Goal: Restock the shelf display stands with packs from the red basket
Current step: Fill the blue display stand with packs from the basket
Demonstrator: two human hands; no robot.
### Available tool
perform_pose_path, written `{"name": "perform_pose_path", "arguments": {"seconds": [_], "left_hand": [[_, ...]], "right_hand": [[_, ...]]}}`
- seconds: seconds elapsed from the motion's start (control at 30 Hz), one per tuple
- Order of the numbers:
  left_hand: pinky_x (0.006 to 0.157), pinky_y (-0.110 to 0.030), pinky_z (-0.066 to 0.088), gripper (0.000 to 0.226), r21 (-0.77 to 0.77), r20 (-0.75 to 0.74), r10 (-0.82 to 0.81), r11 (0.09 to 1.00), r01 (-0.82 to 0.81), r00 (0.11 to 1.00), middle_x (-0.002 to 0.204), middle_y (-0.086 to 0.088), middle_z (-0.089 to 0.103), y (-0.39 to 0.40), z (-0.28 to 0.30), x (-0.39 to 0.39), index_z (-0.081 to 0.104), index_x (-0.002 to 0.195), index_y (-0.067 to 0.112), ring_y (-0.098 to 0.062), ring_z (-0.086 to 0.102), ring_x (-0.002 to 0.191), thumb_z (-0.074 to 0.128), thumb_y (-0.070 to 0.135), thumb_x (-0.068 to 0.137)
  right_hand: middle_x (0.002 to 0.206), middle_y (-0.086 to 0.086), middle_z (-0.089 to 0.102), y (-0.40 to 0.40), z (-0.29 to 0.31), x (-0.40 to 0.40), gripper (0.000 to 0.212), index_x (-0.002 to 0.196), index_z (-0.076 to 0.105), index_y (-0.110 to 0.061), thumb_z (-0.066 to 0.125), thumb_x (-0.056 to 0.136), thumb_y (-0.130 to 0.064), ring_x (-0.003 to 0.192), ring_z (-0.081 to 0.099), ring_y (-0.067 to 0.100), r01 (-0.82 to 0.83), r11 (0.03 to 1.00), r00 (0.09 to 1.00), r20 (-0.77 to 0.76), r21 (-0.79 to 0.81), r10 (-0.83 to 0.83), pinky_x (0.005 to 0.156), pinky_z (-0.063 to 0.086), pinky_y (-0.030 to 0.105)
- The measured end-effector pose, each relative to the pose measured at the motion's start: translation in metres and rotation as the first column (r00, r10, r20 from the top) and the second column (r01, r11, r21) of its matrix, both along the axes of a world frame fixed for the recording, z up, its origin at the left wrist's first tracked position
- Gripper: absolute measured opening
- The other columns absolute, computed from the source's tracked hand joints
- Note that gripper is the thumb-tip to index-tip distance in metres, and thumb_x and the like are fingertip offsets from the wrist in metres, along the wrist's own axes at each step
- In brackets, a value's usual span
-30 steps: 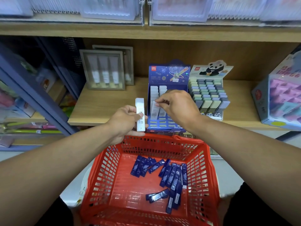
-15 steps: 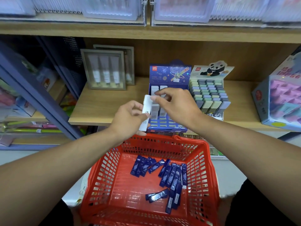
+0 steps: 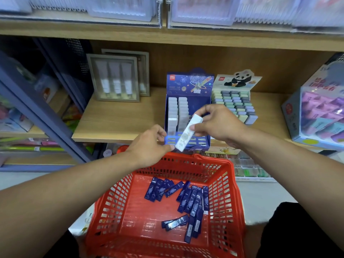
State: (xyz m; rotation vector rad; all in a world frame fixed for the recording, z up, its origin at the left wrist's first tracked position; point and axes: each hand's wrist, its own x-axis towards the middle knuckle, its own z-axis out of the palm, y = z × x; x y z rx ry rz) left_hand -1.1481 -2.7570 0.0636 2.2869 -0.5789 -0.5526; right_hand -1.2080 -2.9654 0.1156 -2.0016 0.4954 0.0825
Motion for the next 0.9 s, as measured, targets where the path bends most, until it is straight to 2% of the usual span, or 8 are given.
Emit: {"name": "perform_pose_path", "arguments": {"seconds": [0.1, 0.2, 0.3, 0.4, 0.5, 0.57, 0.63, 0.9], "left_hand": [[0.094, -0.033, 0.051, 0.071, 0.096, -0.074, -0.07, 0.992, 0.077, 0.995, 0.138, 0.008, 0.055, 0.002, -0.008, 0.001, 0.043, 0.142, 0.028, -0.012, 0.062, 0.111, 0.078, 0.043, 0.083], [0.108, -0.034, 0.045, 0.101, 0.11, -0.116, -0.14, 0.982, 0.153, 0.983, 0.155, 0.012, 0.041, 0.002, -0.016, 0.003, 0.016, 0.159, 0.032, -0.013, 0.052, 0.131, 0.08, 0.043, 0.081], [0.104, -0.034, 0.048, 0.113, 0.062, -0.065, -0.154, 0.985, 0.158, 0.986, 0.156, 0.016, 0.039, 0.0, -0.017, 0.002, -0.003, 0.158, 0.043, -0.01, 0.055, 0.127, 0.079, 0.039, 0.08], [0.095, -0.039, 0.053, 0.115, 0.018, 0.053, -0.172, 0.985, 0.172, 0.984, 0.159, 0.015, 0.035, -0.003, -0.013, 0.001, -0.011, 0.153, 0.052, -0.014, 0.062, 0.117, 0.077, 0.031, 0.083], [0.094, -0.043, 0.054, 0.115, -0.014, 0.121, -0.178, 0.983, 0.181, 0.977, 0.163, 0.015, 0.025, -0.003, -0.011, 0.002, -0.016, 0.15, 0.055, -0.016, 0.061, 0.119, 0.075, 0.028, 0.085], [0.093, -0.04, 0.054, 0.112, 0.008, 0.161, -0.187, 0.982, 0.189, 0.969, 0.163, 0.011, 0.026, -0.001, -0.01, 0.003, -0.015, 0.15, 0.056, -0.015, 0.059, 0.122, 0.074, 0.029, 0.087], [0.093, -0.036, 0.052, 0.108, 0.069, 0.191, -0.223, 0.974, 0.214, 0.956, 0.162, 0.008, 0.027, -0.001, -0.011, 0.004, -0.012, 0.152, 0.055, -0.014, 0.059, 0.12, 0.072, 0.03, 0.089], [0.098, -0.03, 0.045, 0.102, 0.131, 0.208, -0.241, 0.967, 0.218, 0.948, 0.161, 0.005, 0.028, -0.003, -0.005, 0.008, -0.001, 0.157, 0.047, -0.017, 0.055, 0.125, 0.073, 0.028, 0.088]], "right_hand": [[0.08, 0.002, 0.076, -0.006, -0.004, -0.003, 0.021, 0.092, 0.06, -0.019, 0.078, 0.086, -0.011, 0.073, 0.073, 0.027, -0.055, 0.962, 0.994, 0.072, -0.268, 0.077, 0.072, 0.059, 0.05], [0.08, -0.002, 0.071, -0.003, -0.01, -0.001, 0.012, 0.091, 0.061, -0.024, 0.071, 0.092, -0.019, 0.071, 0.069, 0.024, -0.066, 0.925, 0.977, 0.165, -0.375, 0.136, 0.066, 0.057, 0.042], [0.077, -0.005, 0.065, 0.001, -0.017, 0.001, 0.005, 0.099, 0.066, -0.018, 0.063, 0.098, -0.023, 0.06, 0.057, 0.002, -0.103, 0.887, 0.956, 0.199, -0.451, 0.213, 0.051, 0.04, 0.015], [0.08, -0.01, 0.061, 0.003, -0.02, 0.003, 0.01, 0.103, 0.069, -0.017, 0.063, 0.099, -0.025, 0.064, 0.053, -0.007, -0.128, 0.858, 0.943, 0.207, -0.497, 0.261, 0.057, 0.036, 0.006], [0.088, -0.01, 0.062, 0.002, -0.02, 0.005, 0.015, 0.112, 0.065, -0.021, 0.064, 0.098, -0.025, 0.074, 0.058, 0.001, -0.122, 0.836, 0.937, 0.215, -0.535, 0.274, 0.064, 0.042, 0.011], [0.092, -0.006, 0.065, 0.001, -0.02, 0.005, 0.016, 0.113, 0.061, -0.025, 0.064, 0.098, -0.025, 0.079, 0.062, 0.011, -0.134, 0.81, 0.928, 0.214, -0.571, 0.305, 0.07, 0.053, 0.03], [0.089, -0.004, 0.068, 0.001, -0.019, 0.004, 0.013, 0.11, 0.061, -0.028, 0.064, 0.098, -0.027, 0.08, 0.064, 0.015, -0.152, 0.774, 0.92, 0.199, -0.614, 0.338, 0.073, 0.055, 0.039], [0.087, -0.005, 0.071, 0.001, -0.02, 0.003, 0.016, 0.111, 0.067, -0.025, 0.063, 0.098, -0.032, 0.079, 0.066, 0.013, -0.136, 0.752, 0.912, 0.216, -0.646, 0.35, 0.075, 0.056, 0.038]]}}
